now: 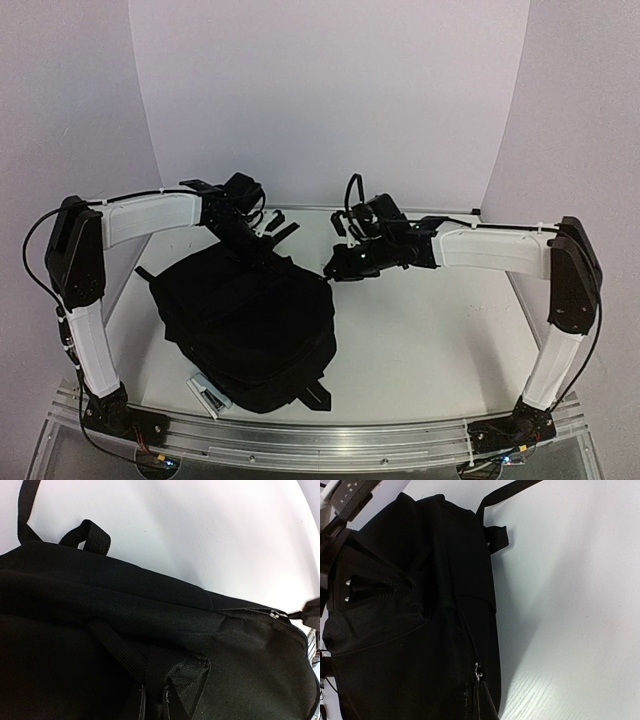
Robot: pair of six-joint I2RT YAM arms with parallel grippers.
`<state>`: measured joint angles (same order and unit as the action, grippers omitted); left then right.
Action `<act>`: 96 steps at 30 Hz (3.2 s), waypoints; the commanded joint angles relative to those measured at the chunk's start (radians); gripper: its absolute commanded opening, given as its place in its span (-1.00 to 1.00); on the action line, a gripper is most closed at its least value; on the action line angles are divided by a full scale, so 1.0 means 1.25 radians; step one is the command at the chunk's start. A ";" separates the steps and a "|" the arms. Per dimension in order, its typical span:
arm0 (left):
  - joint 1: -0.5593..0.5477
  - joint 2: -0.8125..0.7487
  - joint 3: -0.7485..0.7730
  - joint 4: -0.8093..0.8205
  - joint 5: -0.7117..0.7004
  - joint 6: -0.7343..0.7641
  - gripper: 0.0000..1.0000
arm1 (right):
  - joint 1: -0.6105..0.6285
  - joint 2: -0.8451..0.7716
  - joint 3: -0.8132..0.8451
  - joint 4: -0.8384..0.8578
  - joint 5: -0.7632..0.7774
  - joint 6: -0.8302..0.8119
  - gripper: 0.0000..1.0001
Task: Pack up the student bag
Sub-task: Zip the student bag at the center of the board.
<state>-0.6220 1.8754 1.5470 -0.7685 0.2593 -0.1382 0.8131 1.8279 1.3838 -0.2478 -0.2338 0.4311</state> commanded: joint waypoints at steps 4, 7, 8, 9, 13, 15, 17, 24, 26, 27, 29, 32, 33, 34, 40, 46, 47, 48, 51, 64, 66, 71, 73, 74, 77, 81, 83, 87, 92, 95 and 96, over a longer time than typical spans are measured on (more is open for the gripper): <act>0.029 0.012 0.065 0.042 -0.078 -0.021 -1.00 | 0.002 -0.134 -0.067 0.037 -0.006 0.052 -1.00; 0.041 0.003 0.069 0.054 -0.055 -0.023 -1.00 | 0.001 -0.155 -0.089 0.039 0.004 0.064 -1.00; 0.046 -0.001 0.070 0.058 -0.048 -0.024 -1.00 | 0.002 -0.163 -0.095 0.039 0.008 0.068 -1.00; 0.051 -0.003 0.072 0.059 -0.043 -0.024 -1.00 | 0.002 -0.172 -0.098 0.039 0.014 0.074 -1.00; 0.062 0.000 0.085 0.058 -0.041 -0.001 -1.00 | 0.002 -0.205 -0.102 0.038 0.020 0.115 -1.00; 0.062 0.004 0.090 0.059 -0.044 0.020 -1.00 | 0.001 -0.222 -0.097 0.040 0.017 0.143 -1.00; 0.062 0.009 0.094 0.062 -0.037 0.056 -0.99 | 0.002 -0.239 -0.095 0.048 0.009 0.177 -1.00; 0.060 -0.009 0.049 0.105 0.005 0.228 -1.00 | 0.002 -0.319 -0.101 0.062 0.059 0.240 -1.00; 0.055 -0.034 0.018 0.132 0.001 0.252 -1.00 | 0.002 -0.338 -0.107 0.062 0.083 0.238 -1.00; 0.050 -0.049 0.004 0.144 -0.001 0.257 -1.00 | 0.002 -0.340 -0.108 0.062 0.091 0.236 -1.00; 0.033 -0.074 -0.018 0.169 0.005 0.263 -1.00 | 0.001 -0.328 -0.111 0.063 0.104 0.231 -1.00; -0.016 -0.091 -0.034 0.176 -0.029 0.280 -1.00 | 0.001 -0.280 -0.104 0.072 0.119 0.222 -1.00; -0.034 -0.092 -0.035 0.174 -0.055 0.288 -1.00 | 0.002 -0.262 -0.098 0.076 0.124 0.218 -1.00; -0.051 -0.091 -0.037 0.171 -0.079 0.295 -1.00 | 0.002 -0.243 -0.090 0.080 0.130 0.212 -1.00; -0.087 -0.104 -0.071 0.183 -0.118 0.301 -1.00 | -0.001 -0.133 -0.017 0.096 0.187 0.166 -1.00; -0.093 -0.111 -0.083 0.181 -0.111 0.290 -1.00 | -0.016 -0.039 0.051 0.119 0.185 0.152 -1.00; -0.092 -0.110 -0.082 0.179 -0.111 0.289 -1.00 | -0.016 -0.032 0.056 0.125 0.181 0.151 -1.00; -0.092 -0.108 -0.082 0.177 -0.111 0.288 -1.00 | -0.017 -0.025 0.060 0.131 0.176 0.150 -1.00; -0.093 -0.105 -0.077 0.176 -0.101 0.286 -1.00 | -0.017 -0.016 0.060 0.160 0.164 0.137 -1.00; 0.027 -0.125 -0.082 0.188 -0.114 0.207 -1.00 | -0.018 -0.126 -0.051 0.149 0.166 0.146 -1.00; 0.032 -0.125 -0.087 0.191 -0.120 0.207 -1.00 | -0.018 -0.164 -0.082 0.139 0.162 0.156 -1.00; 0.035 -0.079 -0.056 0.165 -0.172 0.203 -1.00 | -0.017 -0.257 -0.140 0.125 0.105 0.183 -1.00; 0.040 -0.068 -0.049 0.170 -0.174 0.197 -1.00 | -0.016 -0.291 -0.163 0.120 0.086 0.197 -1.00; 0.045 -0.066 -0.048 0.181 -0.170 0.193 -1.00 | -0.017 -0.308 -0.176 0.119 0.077 0.201 -1.00; 0.055 -0.054 -0.036 0.197 -0.153 0.181 -1.00 | -0.015 -0.341 -0.203 0.113 0.024 0.210 -1.00; 0.055 -0.029 -0.010 0.201 -0.089 0.182 -1.00 | 0.016 -0.366 -0.230 0.110 0.009 0.222 -1.00; 0.054 -0.012 0.003 0.197 -0.087 0.178 -1.00 | 0.042 -0.370 -0.229 0.111 0.020 0.235 -1.00; 0.054 0.021 0.032 0.175 -0.127 0.163 -1.00 | 0.116 -0.366 -0.194 0.117 0.068 0.257 -1.00; 0.055 0.036 0.024 0.190 -0.193 0.158 -1.00 | 0.173 -0.384 -0.171 0.142 0.131 0.292 -1.00; 0.054 0.021 0.018 0.195 -0.129 0.160 -0.89 | 0.175 -0.408 -0.180 0.147 0.185 0.299 -1.00; 0.054 0.007 0.013 0.200 -0.102 0.154 -0.69 | 0.175 -0.408 -0.183 0.146 0.207 0.301 -1.00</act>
<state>-0.6006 1.8938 1.5494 -0.5742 0.2384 0.0734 1.0043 1.4339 1.0977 -0.1292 -0.0407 0.7709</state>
